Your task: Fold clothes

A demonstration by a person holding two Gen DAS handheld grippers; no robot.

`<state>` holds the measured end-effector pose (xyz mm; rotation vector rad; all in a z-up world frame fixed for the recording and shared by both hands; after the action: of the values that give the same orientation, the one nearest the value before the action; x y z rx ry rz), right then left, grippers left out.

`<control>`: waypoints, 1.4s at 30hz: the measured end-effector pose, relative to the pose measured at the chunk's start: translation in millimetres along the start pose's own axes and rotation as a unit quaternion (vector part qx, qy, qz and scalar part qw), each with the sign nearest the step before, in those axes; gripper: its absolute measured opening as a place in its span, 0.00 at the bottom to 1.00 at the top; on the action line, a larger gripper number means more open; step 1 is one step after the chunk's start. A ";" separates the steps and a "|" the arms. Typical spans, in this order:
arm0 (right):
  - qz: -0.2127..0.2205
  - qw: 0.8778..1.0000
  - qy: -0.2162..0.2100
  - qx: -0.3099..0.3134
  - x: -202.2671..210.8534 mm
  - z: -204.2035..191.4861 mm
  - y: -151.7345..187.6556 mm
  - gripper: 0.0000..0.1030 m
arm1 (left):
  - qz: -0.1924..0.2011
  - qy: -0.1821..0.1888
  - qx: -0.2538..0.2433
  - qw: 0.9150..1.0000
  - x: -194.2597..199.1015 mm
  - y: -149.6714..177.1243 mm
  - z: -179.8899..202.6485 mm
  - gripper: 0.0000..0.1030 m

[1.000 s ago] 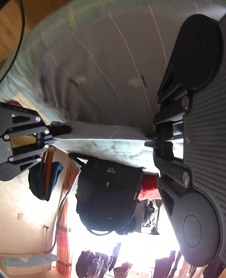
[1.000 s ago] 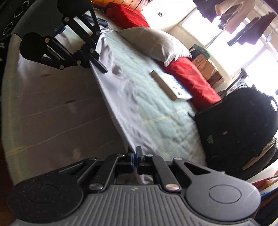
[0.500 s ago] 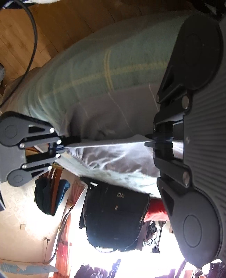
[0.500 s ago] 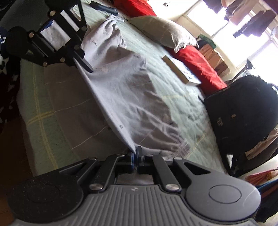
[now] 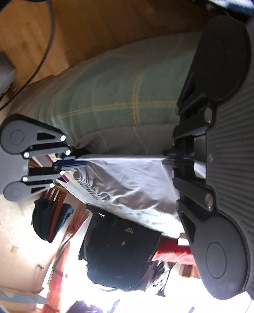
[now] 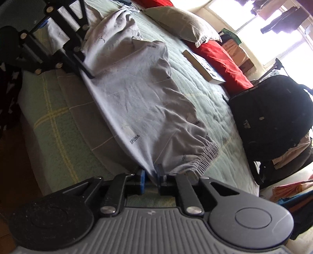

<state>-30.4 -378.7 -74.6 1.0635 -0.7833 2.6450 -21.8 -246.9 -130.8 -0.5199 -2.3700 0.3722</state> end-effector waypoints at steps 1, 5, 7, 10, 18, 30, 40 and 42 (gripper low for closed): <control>-0.002 1.000 0.002 -0.002 3.2 0.4 0.9 0.18 | 0.001 0.003 0.006 1.000 3.7 1.0 0.3 0.10; -0.016 0.999 0.028 -0.012 19.3 5.0 6.9 0.32 | 0.003 0.011 0.025 1.000 20.5 6.1 0.7 0.10; -0.024 0.999 0.042 -0.021 29.1 9.3 11.1 0.38 | -0.001 0.013 0.047 0.999 28.9 10.7 -4.6 0.11; -0.024 0.996 0.065 -0.047 43.5 20.3 15.0 0.43 | -0.012 0.017 0.102 0.995 40.8 21.0 -19.5 0.11; 0.078 0.967 0.010 -0.243 52.8 62.0 -22.2 0.68 | -0.061 0.050 0.421 0.904 48.5 89.1 -99.3 0.48; 0.142 0.877 -0.189 -0.418 -41.4 19.7 -97.8 0.86 | -0.041 0.069 0.706 0.703 36.6 187.6 -143.5 0.70; 0.159 0.848 -0.228 -0.451 -55.8 -8.2 -92.9 0.97 | -0.020 0.121 0.821 0.558 -9.1 230.4 -153.9 0.74; 0.162 0.846 -0.228 -0.454 -55.3 -8.7 -90.8 0.97 | -0.018 0.121 0.837 0.533 -15.8 237.8 -157.6 0.74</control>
<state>36.7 -296.1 -81.2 1.2937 -2.1717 1.7408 158.0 -25.2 -117.8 0.4299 -0.8060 1.9872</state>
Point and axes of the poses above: each gripper's, at about its wrist camera, not at the fingertips, and x roughly against the way its jaws point, z to its right, y to its underside, the point moved 4 cm from there along -x, roughly the way its jaws point, and after that the axes turned 4 degrees about x, right-handed, at the moved point
